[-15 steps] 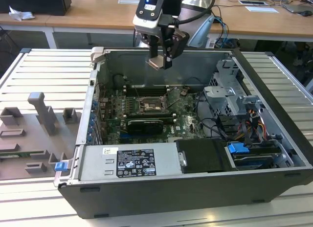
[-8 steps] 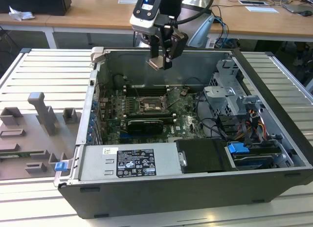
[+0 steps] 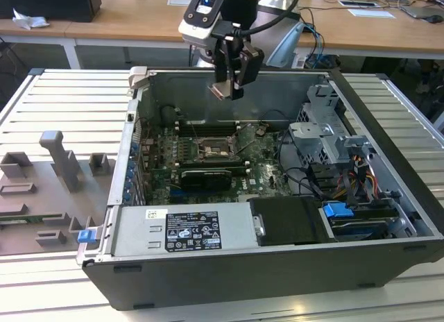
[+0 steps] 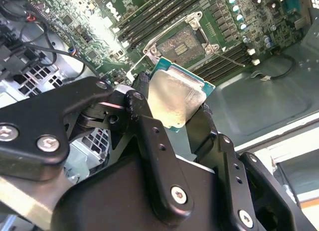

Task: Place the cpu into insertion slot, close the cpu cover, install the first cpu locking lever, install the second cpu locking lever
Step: 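Place the cpu into insertion slot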

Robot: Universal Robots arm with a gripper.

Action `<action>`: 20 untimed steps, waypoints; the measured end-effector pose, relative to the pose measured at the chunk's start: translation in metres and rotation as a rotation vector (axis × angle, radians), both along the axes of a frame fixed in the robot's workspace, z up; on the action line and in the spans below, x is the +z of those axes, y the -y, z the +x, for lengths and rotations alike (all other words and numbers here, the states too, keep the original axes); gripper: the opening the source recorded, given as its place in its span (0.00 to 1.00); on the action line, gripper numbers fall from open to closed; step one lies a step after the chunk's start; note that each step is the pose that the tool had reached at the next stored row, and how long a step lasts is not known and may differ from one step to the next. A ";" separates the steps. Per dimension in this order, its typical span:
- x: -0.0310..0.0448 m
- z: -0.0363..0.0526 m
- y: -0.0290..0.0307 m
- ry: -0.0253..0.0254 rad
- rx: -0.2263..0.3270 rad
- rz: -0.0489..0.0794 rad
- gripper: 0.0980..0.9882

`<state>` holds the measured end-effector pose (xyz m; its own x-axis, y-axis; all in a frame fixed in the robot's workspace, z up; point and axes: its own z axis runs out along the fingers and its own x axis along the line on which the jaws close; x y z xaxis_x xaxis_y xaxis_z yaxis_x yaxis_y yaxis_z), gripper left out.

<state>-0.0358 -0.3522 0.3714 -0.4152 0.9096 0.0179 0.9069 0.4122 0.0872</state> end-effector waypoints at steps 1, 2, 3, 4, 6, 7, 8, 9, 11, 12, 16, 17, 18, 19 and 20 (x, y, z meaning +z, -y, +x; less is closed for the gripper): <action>-0.0007 0.0000 0.0000 -0.0001 -0.007 -0.001 0.50; -0.0020 0.0000 0.0000 -0.0001 -0.017 -0.001 0.50; -0.0032 0.0000 0.0000 0.0000 -0.023 -0.002 0.50; -0.0053 0.0000 0.0000 0.0000 -0.039 -0.004 0.50; -0.0071 0.0000 0.0000 -0.0001 -0.059 -0.005 0.50; -0.0075 0.0000 0.0000 -0.0001 -0.065 -0.006 0.50; -0.0082 0.0000 0.0000 -0.0002 -0.077 -0.006 0.50; -0.0087 0.0000 0.0000 -0.0002 -0.087 -0.006 0.50; -0.0093 0.0000 0.0000 -0.0003 -0.105 -0.006 0.50; -0.0095 0.0000 0.0000 -0.0003 -0.113 -0.006 0.50; -0.0103 0.0000 0.0000 -0.0003 -0.139 -0.006 0.50; -0.0104 0.0000 0.0001 -0.0004 -0.144 -0.006 0.50; -0.0106 0.0000 0.0000 -0.0004 -0.152 -0.006 0.50; -0.0108 0.0000 0.0000 -0.0004 -0.158 -0.006 0.50; -0.0110 0.0000 0.0000 -0.0004 -0.164 -0.007 0.50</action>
